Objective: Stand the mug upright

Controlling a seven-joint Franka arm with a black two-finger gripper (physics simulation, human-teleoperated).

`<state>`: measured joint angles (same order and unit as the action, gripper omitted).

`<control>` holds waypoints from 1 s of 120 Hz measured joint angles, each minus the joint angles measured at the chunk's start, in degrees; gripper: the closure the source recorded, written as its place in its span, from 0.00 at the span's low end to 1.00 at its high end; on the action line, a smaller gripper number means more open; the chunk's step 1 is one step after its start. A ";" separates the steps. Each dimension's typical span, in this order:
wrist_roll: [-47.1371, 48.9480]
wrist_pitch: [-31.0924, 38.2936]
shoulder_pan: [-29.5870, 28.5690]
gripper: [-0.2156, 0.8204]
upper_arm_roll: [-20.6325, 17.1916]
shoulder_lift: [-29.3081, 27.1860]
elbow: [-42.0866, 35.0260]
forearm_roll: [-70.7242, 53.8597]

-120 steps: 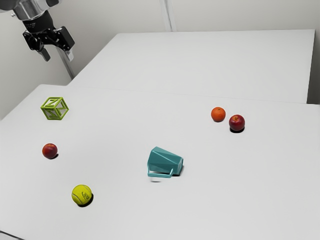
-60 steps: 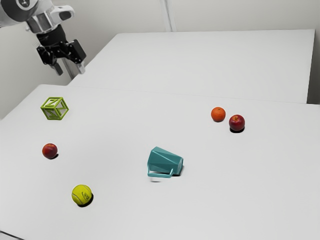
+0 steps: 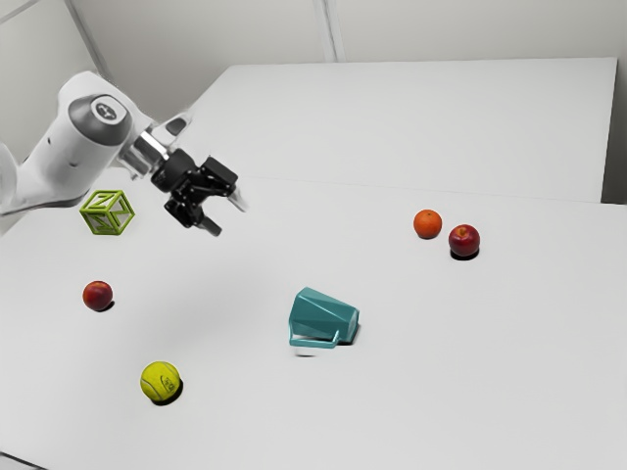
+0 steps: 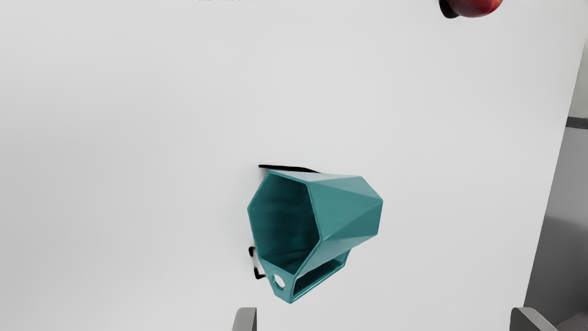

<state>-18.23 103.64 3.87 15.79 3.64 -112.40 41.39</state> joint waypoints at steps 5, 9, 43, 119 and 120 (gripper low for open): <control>-2.22 0.95 -1.00 0.21 0.21 0.19 -1.96 2.16; -3.97 1.68 -1.77 0.21 0.29 0.59 -3.22 3.79; -18.84 6.03 -1.51 0.21 0.29 3.91 -12.25 16.97; -39.08 10.65 -1.31 0.21 -8.63 4.36 -22.49 36.76; -39.22 10.71 -1.32 0.21 -8.66 4.39 -22.51 36.90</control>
<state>-57.46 114.35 2.55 7.12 8.03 -134.91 78.29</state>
